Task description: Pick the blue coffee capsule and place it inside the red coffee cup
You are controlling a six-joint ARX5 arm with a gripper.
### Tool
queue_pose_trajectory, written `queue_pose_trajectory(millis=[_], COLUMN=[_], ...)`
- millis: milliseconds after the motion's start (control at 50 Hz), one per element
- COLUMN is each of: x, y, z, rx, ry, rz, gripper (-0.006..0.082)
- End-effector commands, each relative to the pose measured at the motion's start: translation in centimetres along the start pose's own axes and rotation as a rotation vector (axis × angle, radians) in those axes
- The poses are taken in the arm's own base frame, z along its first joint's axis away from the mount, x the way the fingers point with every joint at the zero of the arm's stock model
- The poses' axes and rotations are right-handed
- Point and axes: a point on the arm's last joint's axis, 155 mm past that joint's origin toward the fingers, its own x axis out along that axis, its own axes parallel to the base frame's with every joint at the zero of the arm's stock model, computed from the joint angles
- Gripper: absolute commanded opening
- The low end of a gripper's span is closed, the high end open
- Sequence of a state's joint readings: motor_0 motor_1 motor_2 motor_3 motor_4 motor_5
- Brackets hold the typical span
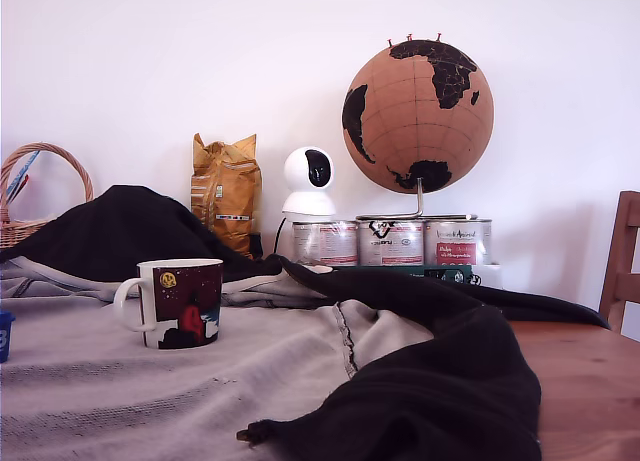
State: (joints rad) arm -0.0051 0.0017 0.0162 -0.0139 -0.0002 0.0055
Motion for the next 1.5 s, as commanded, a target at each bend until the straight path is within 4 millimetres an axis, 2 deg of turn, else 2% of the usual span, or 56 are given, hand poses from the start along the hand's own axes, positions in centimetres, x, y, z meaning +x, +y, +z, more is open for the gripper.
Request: queue_pose_trajectory(millis=[0, 500, 580, 720, 740, 780, 880, 900, 940, 1120, 1480], x=[-0.3, -0.5, -0.2, 0.6, 0.8, 1.1, 2.1, 2.4, 2.7, 3.8, 5.8], y=[-2.7, -3.8, -3.8, -3.8, -3.6, -3.5, -3.2, -3.1, -2.9, -3.2, -3.3], z=[0.2, 1.0, 0.5, -2.3, -2.7, -3.0, -2.8, -2.8, -3.2, -6.1, -9.5], rx=[-0.066, -0.191, -0.217, -0.223, -0.221, -0.214, -0.206, -0.205, -0.206, -0.178, -0.087], ry=[-0.005, 0.015, 0.053, 0.175, 0.19, 0.203, 0.189, 0.189, 0.202, 0.297, 0.358], rz=[-0.155, -0.212, -0.209, -0.196, -0.188, -0.179, -0.163, -0.158, -0.146, -0.159, -0.177], gripper=[-0.0019, -0.0019, -0.0019, -0.001, 0.0012, 0.0116, 0.0544, 0.0607, 0.0676, 0.0686, 0.0686])
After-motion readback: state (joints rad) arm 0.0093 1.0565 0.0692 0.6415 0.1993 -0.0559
